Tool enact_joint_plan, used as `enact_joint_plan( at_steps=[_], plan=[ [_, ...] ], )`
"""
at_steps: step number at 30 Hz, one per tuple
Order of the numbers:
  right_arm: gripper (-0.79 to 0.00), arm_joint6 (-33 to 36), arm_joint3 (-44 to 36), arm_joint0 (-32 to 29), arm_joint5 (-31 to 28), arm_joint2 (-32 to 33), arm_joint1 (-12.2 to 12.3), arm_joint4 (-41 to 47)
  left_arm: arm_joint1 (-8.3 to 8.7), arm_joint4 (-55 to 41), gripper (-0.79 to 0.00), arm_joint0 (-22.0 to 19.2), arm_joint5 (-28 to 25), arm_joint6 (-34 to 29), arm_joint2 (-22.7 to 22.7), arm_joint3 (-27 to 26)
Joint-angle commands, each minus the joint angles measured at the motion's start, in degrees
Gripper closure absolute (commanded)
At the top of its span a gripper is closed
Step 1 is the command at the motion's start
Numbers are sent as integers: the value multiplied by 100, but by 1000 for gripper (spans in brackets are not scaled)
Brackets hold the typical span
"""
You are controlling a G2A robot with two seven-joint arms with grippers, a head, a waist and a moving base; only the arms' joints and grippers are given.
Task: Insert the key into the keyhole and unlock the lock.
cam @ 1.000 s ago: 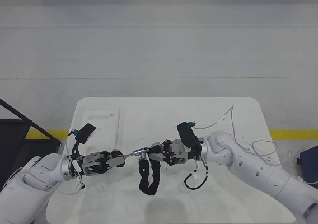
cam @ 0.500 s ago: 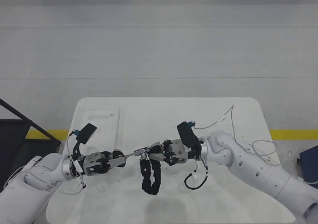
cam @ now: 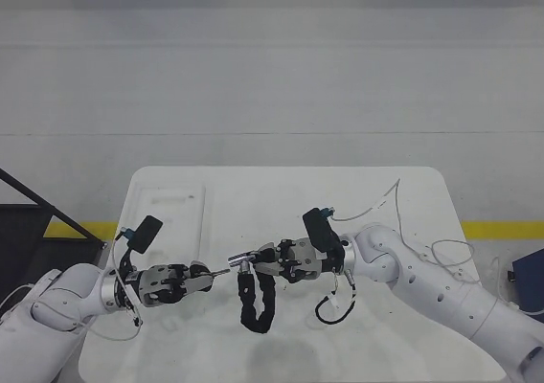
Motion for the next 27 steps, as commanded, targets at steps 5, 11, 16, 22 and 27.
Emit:
enact_joint_plan(
  at_steps=[5, 11, 16, 22, 27],
  plan=[
    [0, 0, 0, 0, 0, 0, 0, 0, -28, 62, 0, 103, 0, 126, -121, -60],
    [0, 0, 0, 0, 0, 0, 0, 0, -39, -55, 0, 182, 121, 132, -124, 95],
    [0, 0, 0, 0, 0, 0, 0, 0, -25, -536, 0, 38, 385, -153, -7, 138],
    [0, 0, 0, 0, 0, 0, 0, 0, -17, -723, 0, -56, 416, -415, 23, 171],
    [0, 0, 0, 0, 0, 0, 0, 0, -21, -730, 0, -78, 429, -468, 27, 128]
  ],
)
